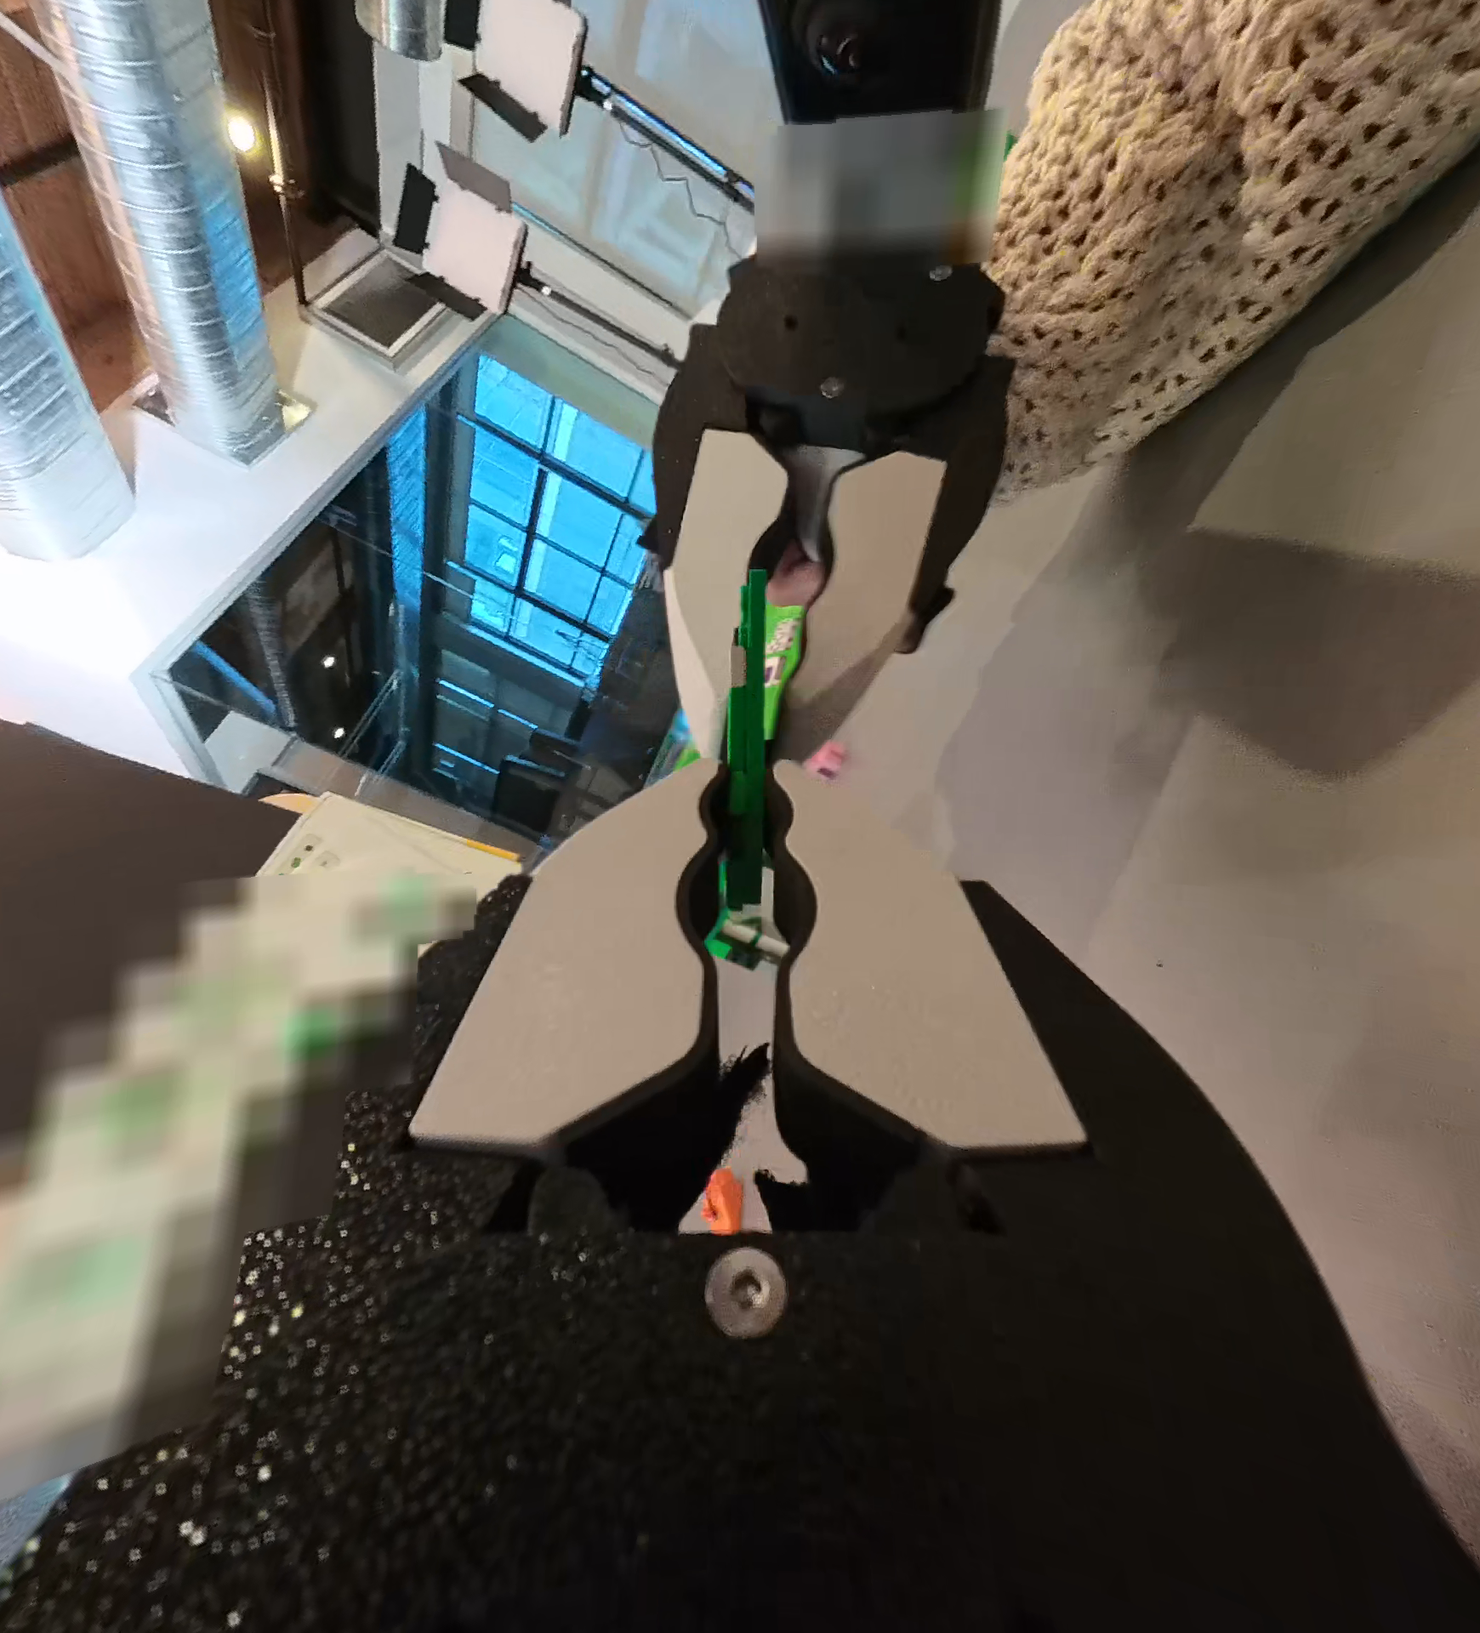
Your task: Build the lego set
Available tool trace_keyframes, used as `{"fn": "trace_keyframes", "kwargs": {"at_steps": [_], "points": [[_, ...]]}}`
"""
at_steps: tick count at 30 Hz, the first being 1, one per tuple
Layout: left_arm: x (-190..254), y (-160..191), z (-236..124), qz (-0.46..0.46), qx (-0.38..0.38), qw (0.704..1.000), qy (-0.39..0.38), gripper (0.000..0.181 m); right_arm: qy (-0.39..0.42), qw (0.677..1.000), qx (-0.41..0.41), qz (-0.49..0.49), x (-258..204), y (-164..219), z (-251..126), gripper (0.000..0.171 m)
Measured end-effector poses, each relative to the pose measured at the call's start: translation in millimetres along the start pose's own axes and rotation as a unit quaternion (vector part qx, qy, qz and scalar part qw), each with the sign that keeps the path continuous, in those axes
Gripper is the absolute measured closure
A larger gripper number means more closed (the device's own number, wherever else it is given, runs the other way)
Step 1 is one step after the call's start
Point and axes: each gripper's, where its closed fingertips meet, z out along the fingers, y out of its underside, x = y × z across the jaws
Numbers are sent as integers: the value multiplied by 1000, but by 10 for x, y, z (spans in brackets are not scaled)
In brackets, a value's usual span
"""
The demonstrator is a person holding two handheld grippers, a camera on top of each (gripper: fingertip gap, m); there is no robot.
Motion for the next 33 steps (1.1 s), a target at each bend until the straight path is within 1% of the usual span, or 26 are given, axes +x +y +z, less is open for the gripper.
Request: {"fn": "trace_keyframes", "kwargs": {"at_steps": [3, 5, 7, 9, 10, 11, 15, 17, 19, 21, 25, 30, 32, 33], "points": [[-12, 54, 18, -21, -5, 1000, -3, 173, 10, 1000, -17, -14, -3, 54, 20, 165], [-81, 152, 42, -63, -24, 998, -18, 167, 40, 998, -41, -29, 34, 136, 50, 166], [-125, 248, 54, -99, -45, 994, -19, 148, 85, 990, -95, -62, 107, 278, 77, 165], [-163, 332, 63, -137, -66, 988, -20, 134, 117, 976, -152, -101, 142, 410, 100, 165], [-180, 364, 71, -157, -75, 984, -22, 128, 128, 971, -167, -117, 138, 437, 112, 166], [-192, 393, 84, -180, -84, 980, -25, 120, 139, 966, -174, -131, 132, 438, 121, 166], [-97, 527, 185, -292, -128, 948, -10, 75, 161, 954, -192, -163, 126, 386, 153, 165], [-16, 568, 226, -340, -142, 930, 4, 63, 172, 946, -211, -175, 152, 396, 156, 165], [48, 654, 241, -353, -168, 920, 10, 63, 181, 933, -228, -213, 159, 403, 162, 165], [102, 725, 243, -361, -190, 913, 15, 72, 178, 928, -228, -235, 110, 386, 186, 165], [129, 668, 254, -408, -166, 897, 35, 88, 176, 925, -231, -243, 66, 389, 226, 165], [185, 767, 241, -436, -186, 879, 48, 92, 179, 924, -231, -248, 64, 386, 231, 165], [166, 755, 242, -441, -177, 879, 45, 98, 179, 922, -235, -251, 65, 393, 234, 165], [161, 752, 241, -442, -176, 878, 45, 98, 179, 922, -234, -253, 65, 392, 235, 165]]}}
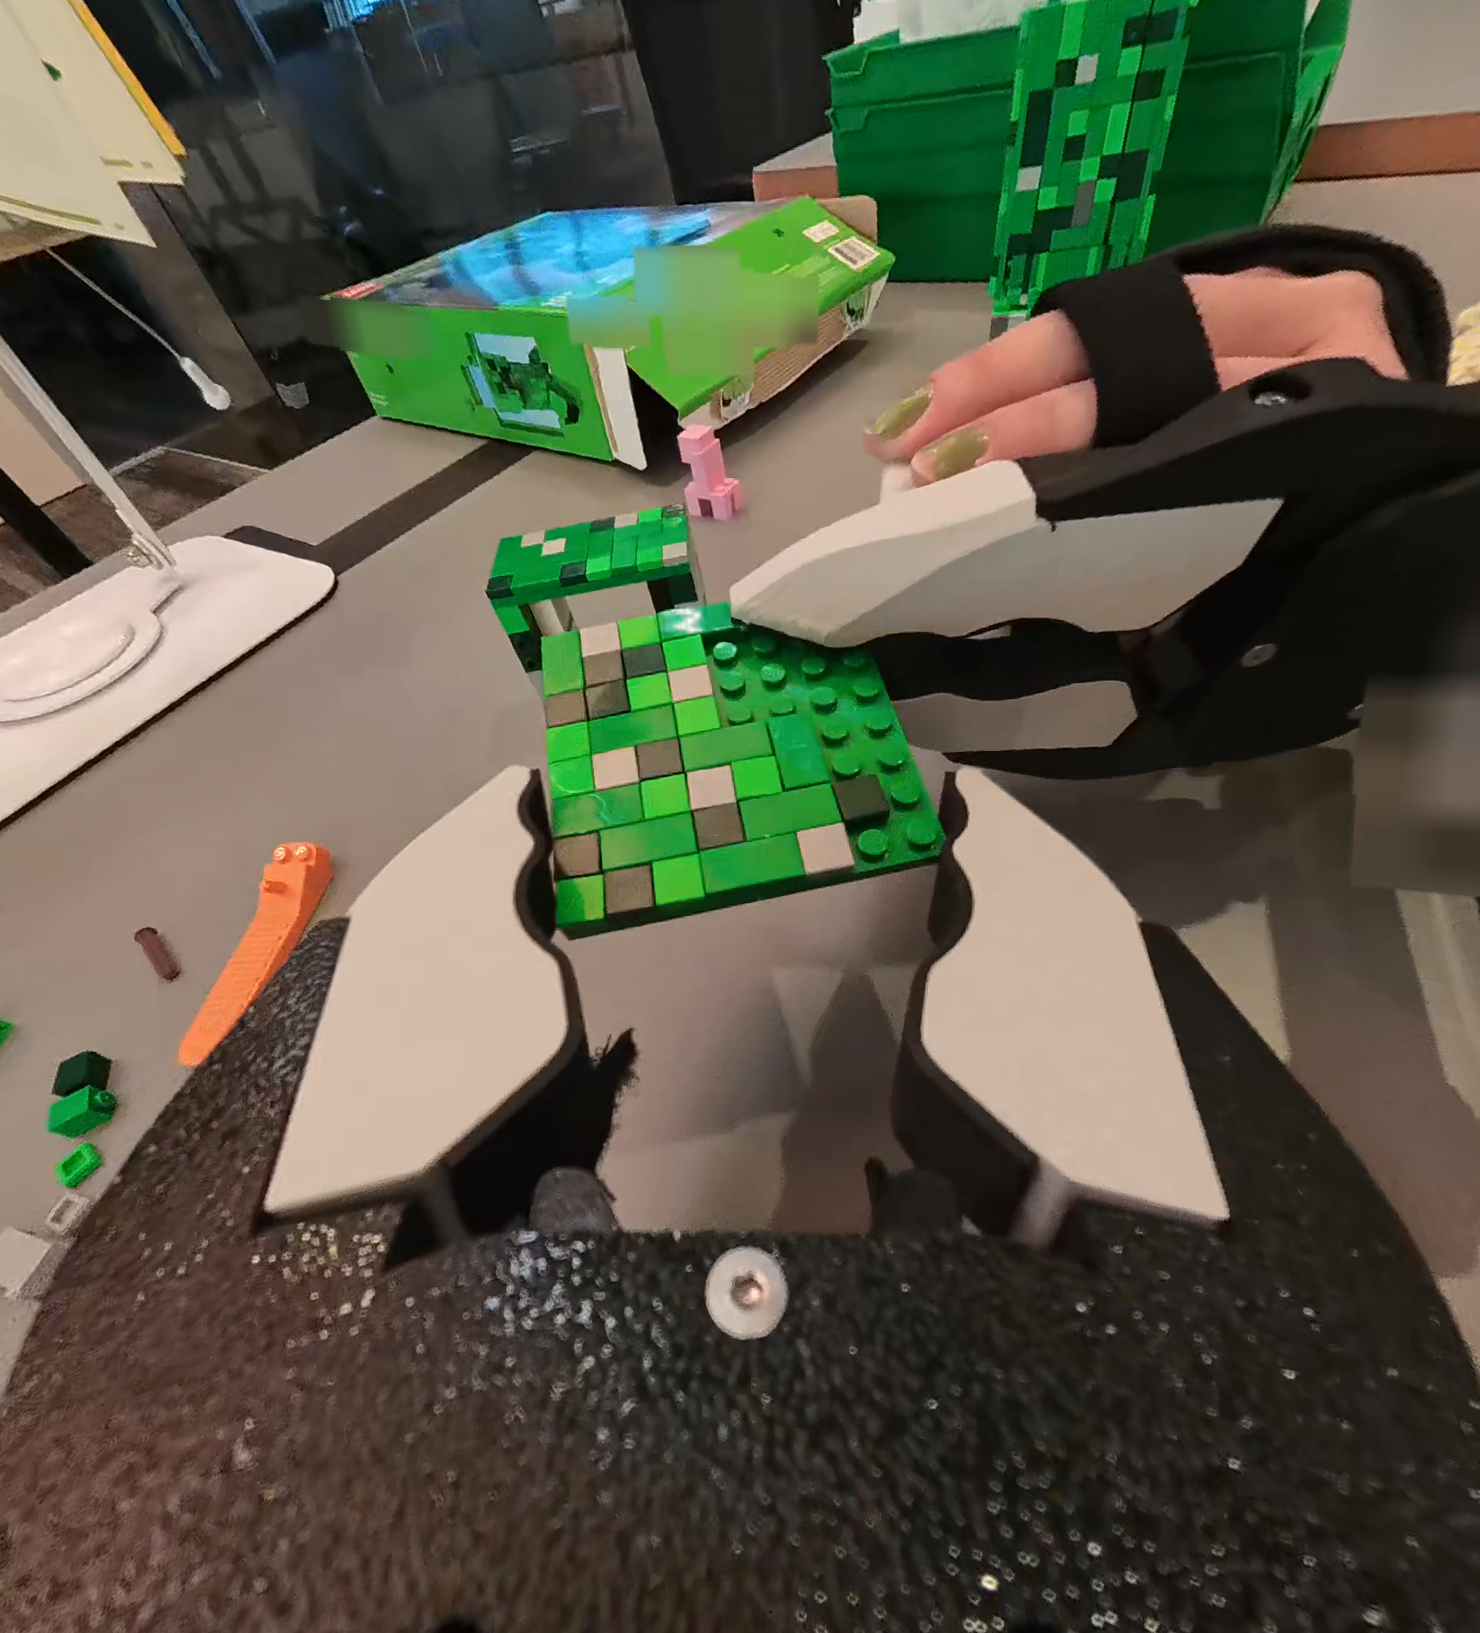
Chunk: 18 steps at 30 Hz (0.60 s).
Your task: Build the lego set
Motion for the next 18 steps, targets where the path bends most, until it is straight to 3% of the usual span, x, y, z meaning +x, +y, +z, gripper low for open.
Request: {"fn": "trace_keyframes", "kwargs": {"at_steps": [4, 9, 13, 18], "points": [[-16, 24, -1, 10, -6, 1000, 3, 99, -5, 1000, 16, 19, -20, -19, 3, 165], [-247, 119, -44, 39, -14, 999, -23, 99, -69, 986, 53, 143, -149, 8, -54, 141], [-342, 252, -58, 81, -34, 996, -11, 99, -126, 943, 90, 295, -220, 61, -155, 136], [-302, 369, -46, 120, -59, 991, 21, 100, -134, 880, 127, 438, -97, 104, -148, 136]]}}
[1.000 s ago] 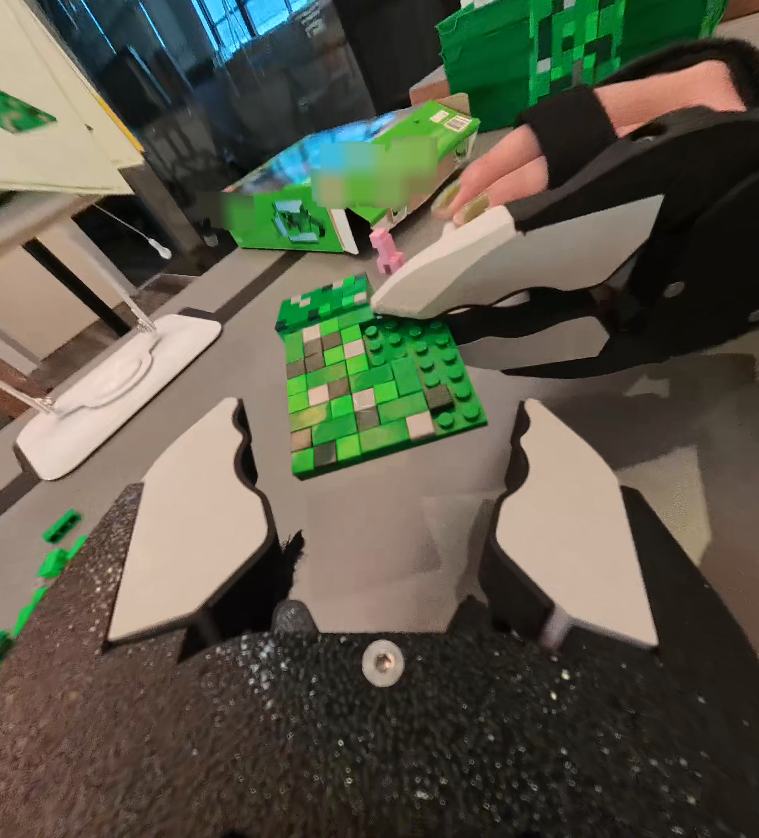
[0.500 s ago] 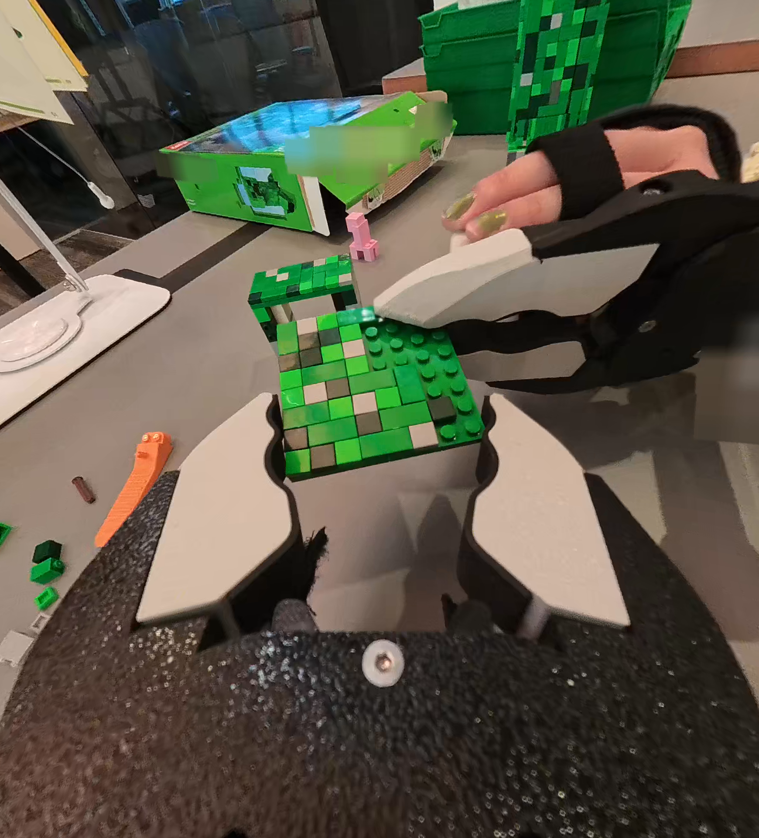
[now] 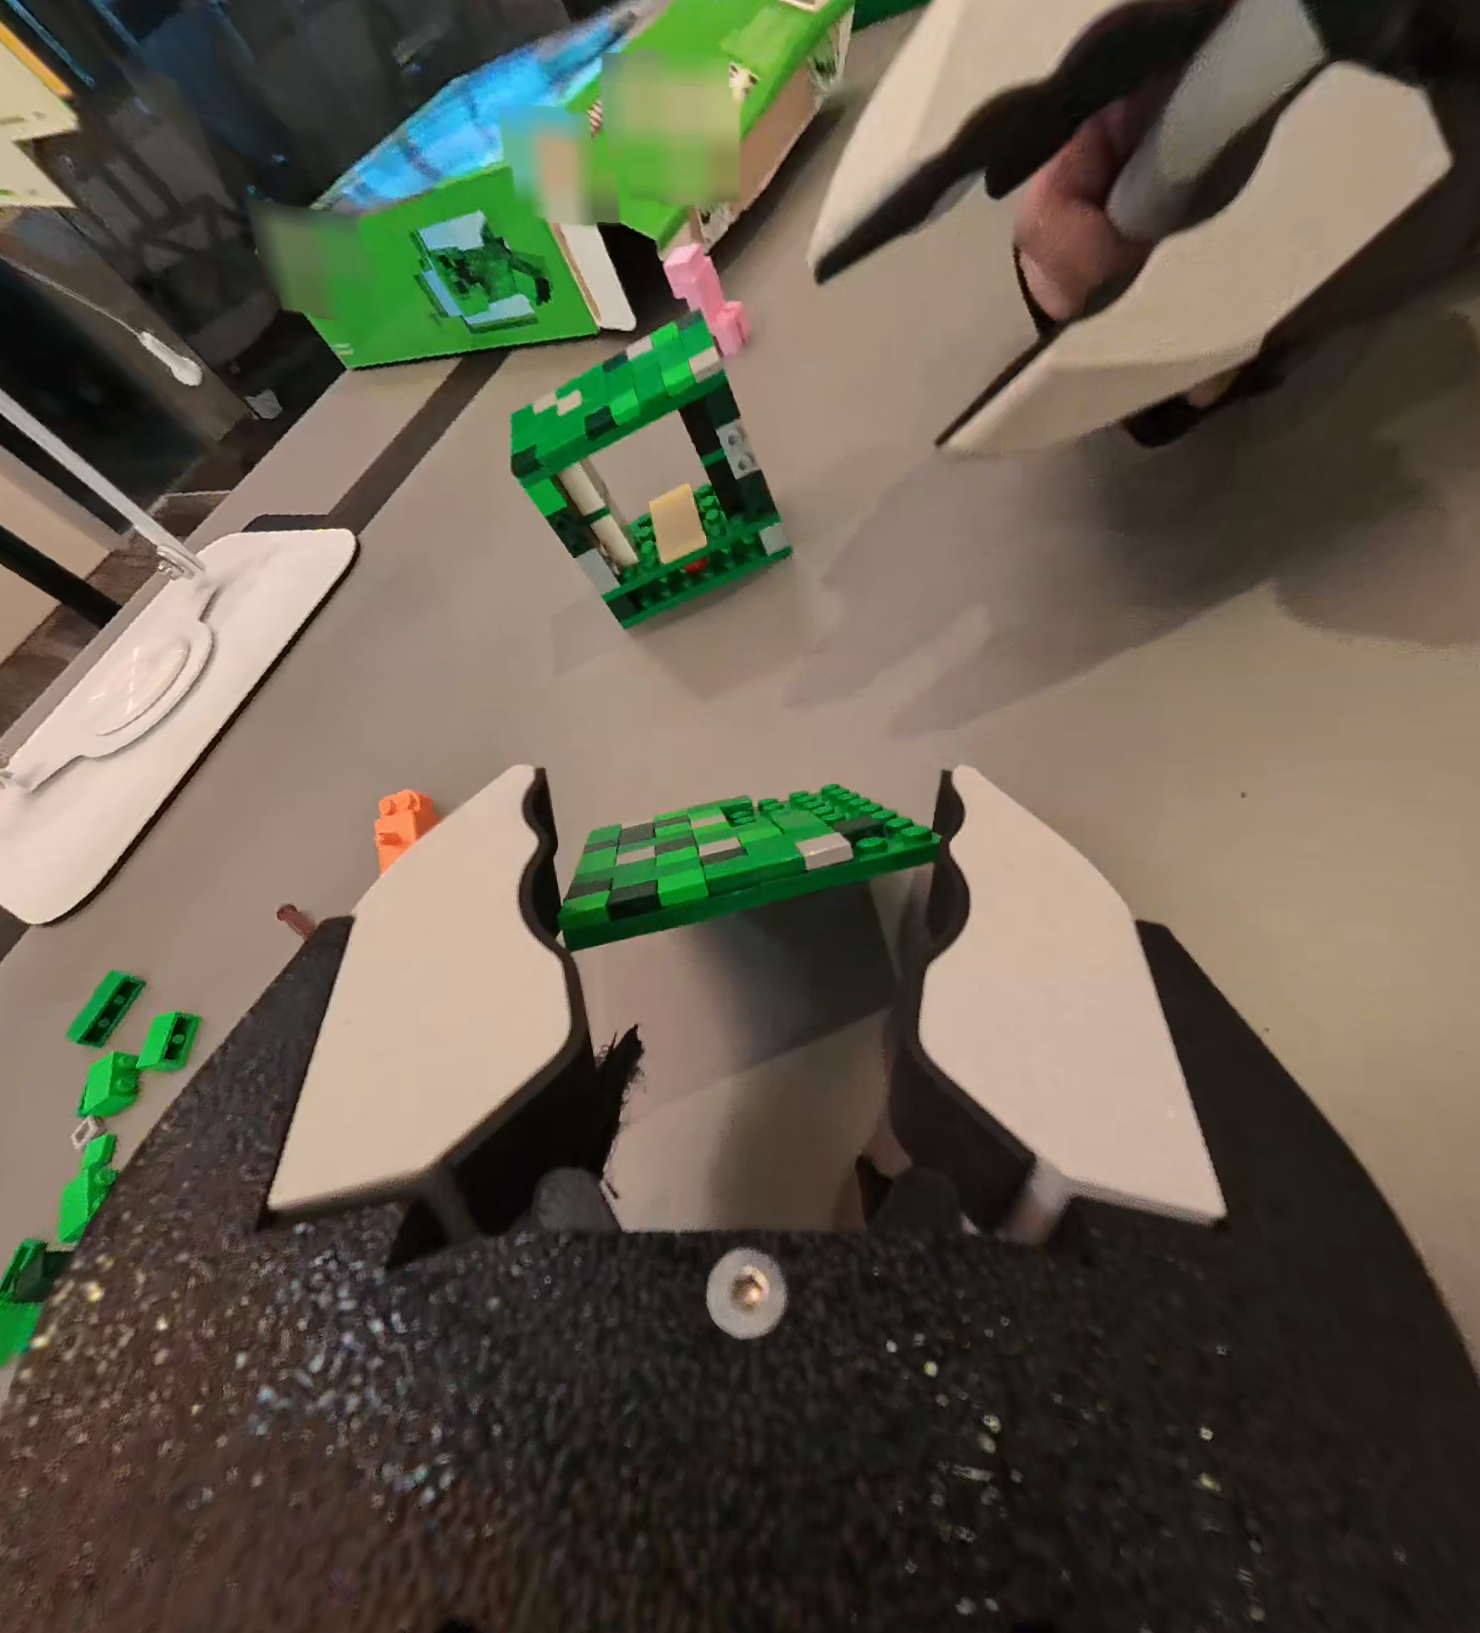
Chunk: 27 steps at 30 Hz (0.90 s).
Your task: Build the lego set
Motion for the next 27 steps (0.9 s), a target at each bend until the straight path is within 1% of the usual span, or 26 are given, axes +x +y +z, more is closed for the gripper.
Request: {"fn": "trace_keyframes", "kwargs": {"at_steps": [2, 4, 9, 13, 16, 18, 19, 21, 23, 27], "points": [[16, 54, 16, 4, -19, 1000, 5, 100, -15, 1000, 5, 24, -13, 16, 29, 136], [24, 151, 39, -6, -55, 998, 10, 100, -21, 999, 2, 28, -29, 32, 54, 137], [57, 256, 67, -67, -104, 992, 20, 99, -33, 999, 16, 14, -92, -25, 44, 138], [74, 282, 72, -88, -116, 989, 29, 99, -43, 999, 21, 21, -112, -41, 49, 139], [72, 284, 71, -89, -116, 989, 27, 99, -41, 998, 21, 33, -86, -36, 51, 140], [70, 301, 68, -107, -123, 986, 25, 99, -37, 998, 21, 42, -60, -30, 54, 140], [77, 313, 67, -121, -129, 984, 26, 96, -35, 998, 22, 47, -46, -32, 54, 140], [136, 337, 71, -154, -143, 977, 39, 80, -32, 998, 25, 56, -20, -33, 55, 140], [221, 355, 68, -177, -158, 970, 59, 72, -28, 997, 24, 64, 5, -23, 59, 141], [211, 371, -10, -161, -187, 968, 48, 70, -23, 996, 31, 84, 53, -30, 60, 141]]}}
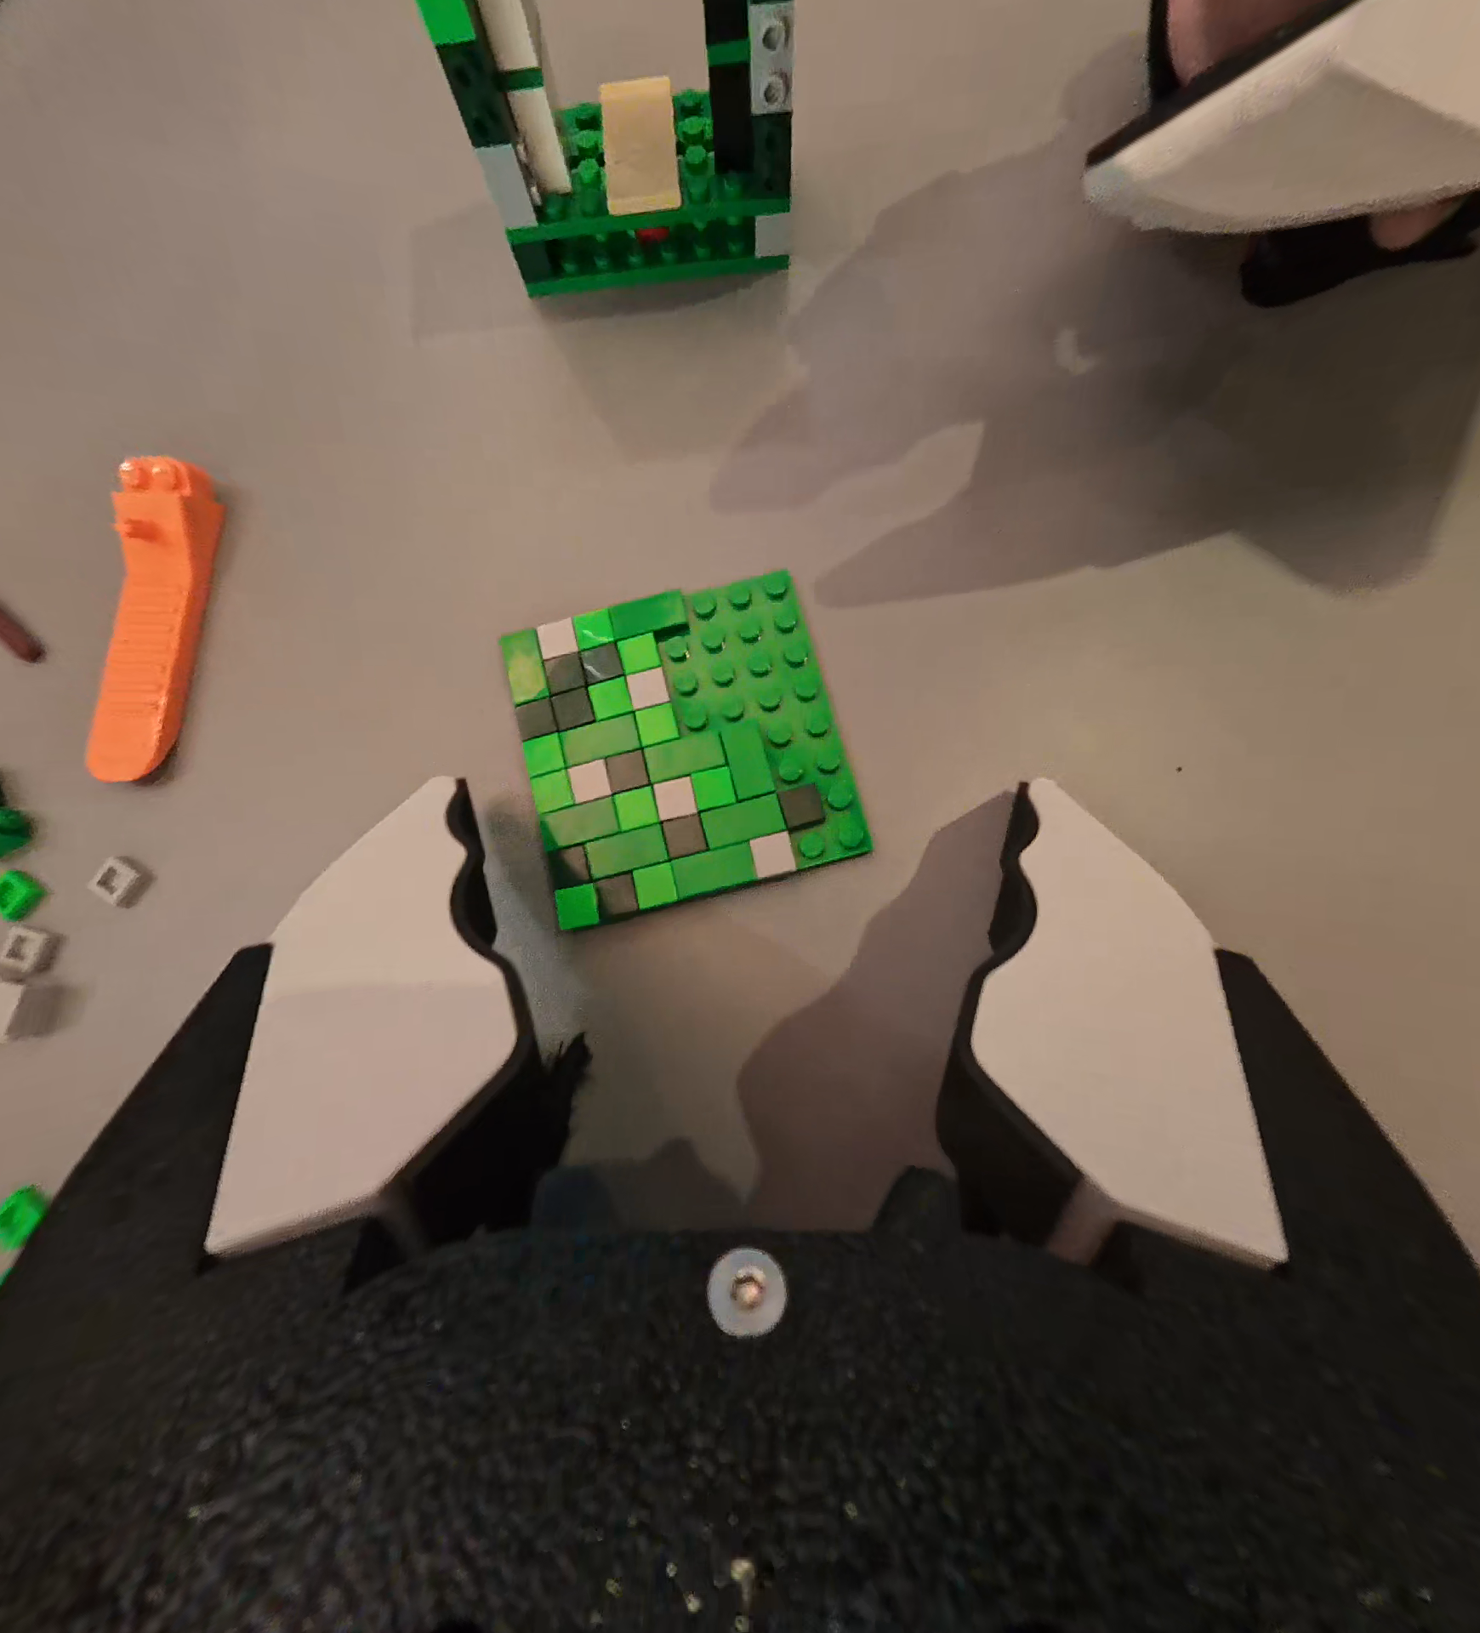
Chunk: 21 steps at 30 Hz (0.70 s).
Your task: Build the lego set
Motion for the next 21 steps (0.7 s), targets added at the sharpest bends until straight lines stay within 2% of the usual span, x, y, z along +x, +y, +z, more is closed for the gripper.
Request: {"fn": "trace_keyframes", "kwargs": {"at_steps": [2, 5, 7, 10, 12, 14, 16, 18, 21], "points": [[-12, 10, -46, -5, -7, 1000, -3, 70, 2, 1000, 3, 8, 18, -3, -3, 142], [58, 67, -59, -34, -24, 999, 32, 71, 3, 1000, 5, 13, 29, -7, 2, 142], [97, 22, -87, -58, -6, 997, 60, 83, 3, 1000, 6, 14, 30, -8, 5, 142], [219, -30, -164, -93, 21, 984, 152, 108, 1, 1000, 10, 22, 36, -18, 0, 142], [350, -78, -224, -119, 40, 965, 232, 110, 3, 999, 13, 32, 55, -21, -6, 142], [382, -157, -261, -116, 74, 953, 269, 112, 6, 999, 14, 43, 80, -14, -11, 142], [289, -269, -274, -76, 133, 957, 245, 112, 9, 998, 17, 54, 107, -13, -18, 143], [132, -373, -315, -30, 192, 964, 179, 110, 11, 998, 20, 65, 130, -14, -25, 143], [-56, -569, -541, 26, 315, 946, 78, 109, 8, 996, 28, 84, 150, -23, -31, 145]]}}
